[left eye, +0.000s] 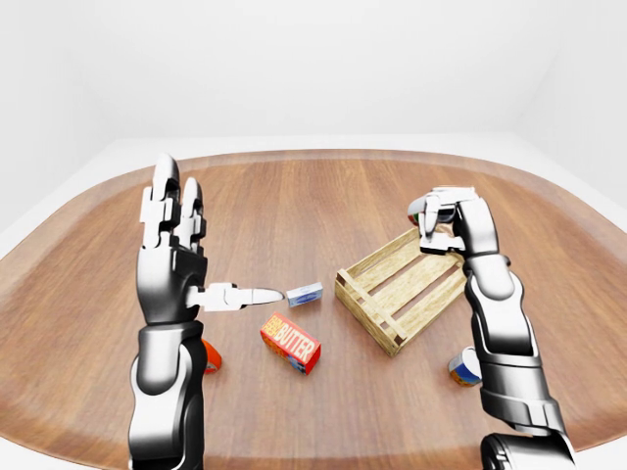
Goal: Pick up the tomato sauce, and put it in the wooden tray.
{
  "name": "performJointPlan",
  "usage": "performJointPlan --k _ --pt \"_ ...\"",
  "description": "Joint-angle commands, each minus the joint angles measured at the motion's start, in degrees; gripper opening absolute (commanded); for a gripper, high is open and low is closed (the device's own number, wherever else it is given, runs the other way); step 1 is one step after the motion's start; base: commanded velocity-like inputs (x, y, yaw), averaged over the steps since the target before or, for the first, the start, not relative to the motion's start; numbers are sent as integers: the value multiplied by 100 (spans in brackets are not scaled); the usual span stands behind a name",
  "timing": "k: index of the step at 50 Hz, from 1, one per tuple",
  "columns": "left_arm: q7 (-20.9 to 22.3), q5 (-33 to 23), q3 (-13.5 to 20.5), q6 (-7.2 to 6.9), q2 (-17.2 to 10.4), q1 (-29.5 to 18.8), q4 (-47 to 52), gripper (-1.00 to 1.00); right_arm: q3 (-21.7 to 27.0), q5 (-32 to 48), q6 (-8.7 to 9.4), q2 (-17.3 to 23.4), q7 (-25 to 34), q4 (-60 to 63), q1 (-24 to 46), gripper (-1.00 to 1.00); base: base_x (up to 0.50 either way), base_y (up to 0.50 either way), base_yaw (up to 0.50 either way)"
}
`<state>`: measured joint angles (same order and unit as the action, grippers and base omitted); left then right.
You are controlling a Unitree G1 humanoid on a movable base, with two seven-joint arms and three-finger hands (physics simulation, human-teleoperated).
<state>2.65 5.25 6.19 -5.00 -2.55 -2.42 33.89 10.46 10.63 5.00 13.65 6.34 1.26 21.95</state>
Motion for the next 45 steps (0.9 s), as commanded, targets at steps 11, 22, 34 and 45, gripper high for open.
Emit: performJointPlan --k 11,22,34,45 --pt "-27 81 32 0 -13 -42 64 100 -344 1148 0 84 -77 -909 -70 -100 0 0 0" --pt "-45 163 100 0 -36 -103 94 100 -507 1897 0 84 204 -1392 229 -100 0 0 0" --pt "-56 203 140 0 -59 -135 154 100 -586 2332 0 59 446 -1777 446 -100 0 0 0" --pt "-67 217 135 0 -61 -119 151 100 -456 2304 0 82 249 -2148 528 -100 0 0 0"
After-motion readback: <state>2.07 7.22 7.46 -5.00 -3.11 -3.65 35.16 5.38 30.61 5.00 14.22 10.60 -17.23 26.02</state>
